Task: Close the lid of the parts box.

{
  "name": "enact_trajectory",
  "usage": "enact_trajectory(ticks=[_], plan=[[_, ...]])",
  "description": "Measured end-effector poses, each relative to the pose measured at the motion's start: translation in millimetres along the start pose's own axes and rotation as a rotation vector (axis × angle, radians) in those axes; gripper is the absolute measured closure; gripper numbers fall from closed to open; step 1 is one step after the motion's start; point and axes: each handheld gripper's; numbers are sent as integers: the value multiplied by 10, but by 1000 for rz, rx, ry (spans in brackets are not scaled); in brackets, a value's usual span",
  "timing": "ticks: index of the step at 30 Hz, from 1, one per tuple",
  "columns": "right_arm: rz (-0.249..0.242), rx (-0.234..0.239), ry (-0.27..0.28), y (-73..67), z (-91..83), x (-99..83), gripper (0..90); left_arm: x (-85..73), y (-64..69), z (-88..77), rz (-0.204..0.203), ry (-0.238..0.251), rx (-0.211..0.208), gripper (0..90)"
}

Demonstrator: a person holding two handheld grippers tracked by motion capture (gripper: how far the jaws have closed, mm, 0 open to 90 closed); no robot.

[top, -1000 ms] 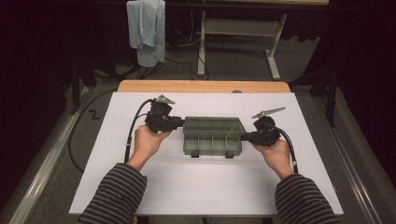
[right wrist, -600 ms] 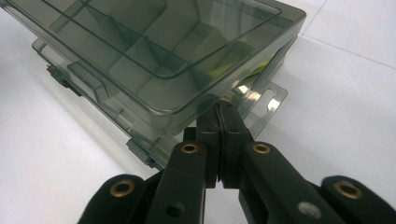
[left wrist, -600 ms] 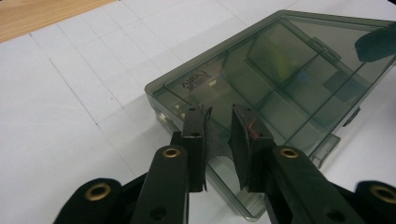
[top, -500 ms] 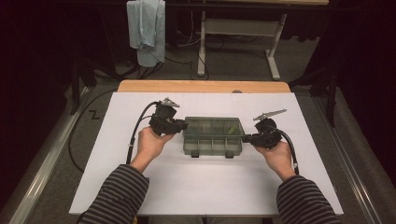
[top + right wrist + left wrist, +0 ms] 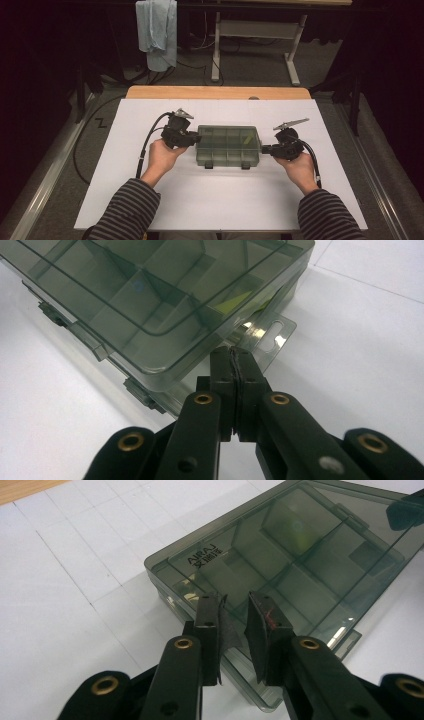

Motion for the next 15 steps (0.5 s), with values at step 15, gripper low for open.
enact_trajectory(ticks=[15], plan=[[-2,-1,64,-8,-124,24,900,-96,43,64,-1,-8,-3,754]])
Point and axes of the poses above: each handheld gripper's, and its own axes: z roughly forward along the jaws, x roughly out of its top, y roughly to its right, and after that the axes turned 12 degrees about z, right-handed
